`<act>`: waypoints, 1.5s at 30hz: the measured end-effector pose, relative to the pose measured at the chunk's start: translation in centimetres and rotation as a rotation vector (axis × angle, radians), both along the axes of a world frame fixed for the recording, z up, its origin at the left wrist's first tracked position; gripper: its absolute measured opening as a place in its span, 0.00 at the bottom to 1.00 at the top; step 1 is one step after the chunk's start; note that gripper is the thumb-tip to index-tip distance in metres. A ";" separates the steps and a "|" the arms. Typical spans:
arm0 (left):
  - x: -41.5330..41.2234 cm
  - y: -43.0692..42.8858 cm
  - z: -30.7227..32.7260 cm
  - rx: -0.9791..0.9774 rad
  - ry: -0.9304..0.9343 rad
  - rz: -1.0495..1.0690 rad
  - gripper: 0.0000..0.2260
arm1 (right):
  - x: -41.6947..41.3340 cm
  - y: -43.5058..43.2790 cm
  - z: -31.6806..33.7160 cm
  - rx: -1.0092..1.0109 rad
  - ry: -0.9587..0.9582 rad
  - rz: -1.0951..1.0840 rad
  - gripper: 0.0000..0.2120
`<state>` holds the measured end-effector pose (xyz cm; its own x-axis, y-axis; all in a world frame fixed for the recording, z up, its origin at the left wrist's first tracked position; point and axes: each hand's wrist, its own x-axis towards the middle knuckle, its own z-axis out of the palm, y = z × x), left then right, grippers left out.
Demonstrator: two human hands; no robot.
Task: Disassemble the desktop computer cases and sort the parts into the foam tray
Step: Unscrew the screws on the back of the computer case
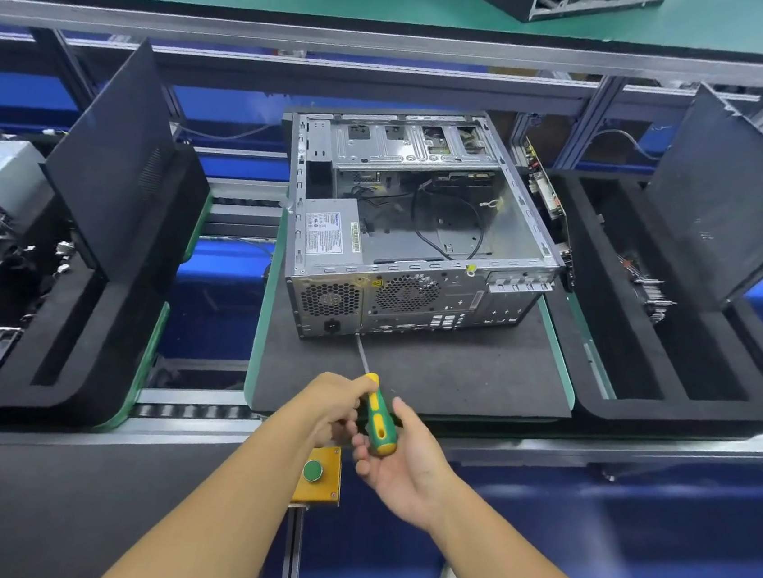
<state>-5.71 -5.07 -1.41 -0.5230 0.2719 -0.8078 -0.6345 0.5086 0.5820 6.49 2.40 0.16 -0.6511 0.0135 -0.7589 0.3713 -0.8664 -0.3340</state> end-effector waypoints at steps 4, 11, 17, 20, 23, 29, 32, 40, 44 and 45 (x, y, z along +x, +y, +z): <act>0.4 0.0 -0.3 -0.019 0.078 -0.051 0.15 | 0.1 0.0 -0.3 0.035 -0.020 -0.039 0.16; 0.4 0.2 0.3 -0.084 0.181 -0.069 0.19 | -0.4 -0.6 -0.7 0.172 -0.006 -0.044 0.15; 0.1 0.0 0.3 0.011 0.018 -0.019 0.18 | -0.5 0.4 0.1 0.014 -0.020 0.004 0.21; 0.1 -0.3 -0.1 -0.085 0.208 -0.136 0.19 | -0.7 0.1 0.3 0.104 -0.036 -0.005 0.15; 0.2 -0.5 -0.4 -0.130 0.311 -0.154 0.23 | -0.7 -0.2 -0.1 0.209 -0.031 -0.001 0.11; 0.0 0.0 -0.5 -0.029 0.195 -0.049 0.20 | -0.5 -0.1 -0.1 0.131 0.002 0.031 0.12; 0.1 0.2 -0.8 -0.001 0.132 -0.045 0.19 | -0.1 -0.1 0.2 -0.019 0.000 0.058 0.20; -0.2 -0.4 0.0 -0.129 0.287 -0.286 0.24 | -0.8 -0.2 0.2 0.277 -0.060 0.098 0.09; -0.1 -0.1 0.2 -0.039 0.203 -0.131 0.20 | -0.9 -0.2 0.5 0.198 -0.029 0.100 0.10; 0.0 -0.1 0.1 -0.022 0.171 -0.099 0.19 | -0.8 -0.1 0.6 0.129 -0.017 0.099 0.13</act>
